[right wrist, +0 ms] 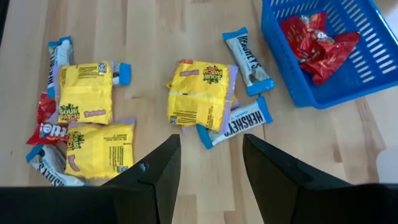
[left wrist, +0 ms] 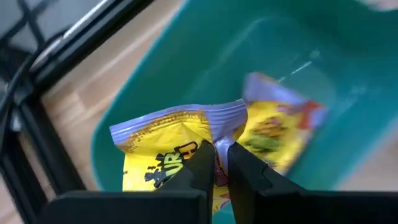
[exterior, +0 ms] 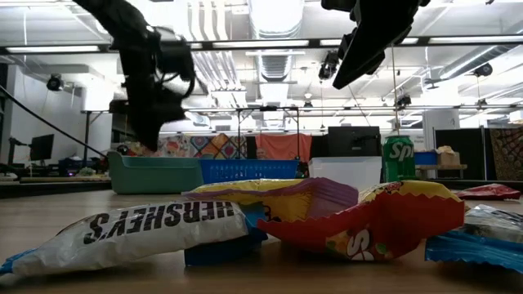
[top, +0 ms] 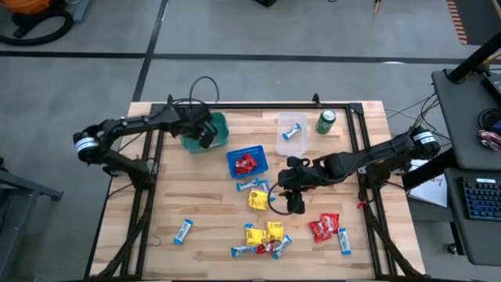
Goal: Sort candy
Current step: Put the sour patch candy into the blue green bin, then put the skittles candy into the blue basket
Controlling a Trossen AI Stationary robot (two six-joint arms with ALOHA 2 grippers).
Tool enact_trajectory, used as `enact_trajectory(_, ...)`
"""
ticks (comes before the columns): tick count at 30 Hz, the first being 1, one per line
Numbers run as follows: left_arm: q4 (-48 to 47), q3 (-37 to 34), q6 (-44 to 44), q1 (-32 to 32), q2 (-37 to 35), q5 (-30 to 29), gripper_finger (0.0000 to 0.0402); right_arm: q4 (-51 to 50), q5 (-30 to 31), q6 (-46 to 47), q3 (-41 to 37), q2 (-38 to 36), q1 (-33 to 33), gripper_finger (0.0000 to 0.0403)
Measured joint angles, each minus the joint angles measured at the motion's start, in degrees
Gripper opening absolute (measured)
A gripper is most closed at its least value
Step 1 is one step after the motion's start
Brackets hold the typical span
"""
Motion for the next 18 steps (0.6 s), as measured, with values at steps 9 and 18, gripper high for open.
enact_trajectory(9, -0.1, -0.9, 1.1, 1.1, 0.5, 0.0, 0.008, 0.0, 0.0, 0.1, -0.4, 0.0, 0.0, 0.0164)
enact_trajectory(18, -0.5, -0.9, -1.2, -5.2, -1.2, -0.1, 0.0125, -1.4, -0.1, 4.4, -0.4, 0.0, 0.0, 0.0164)
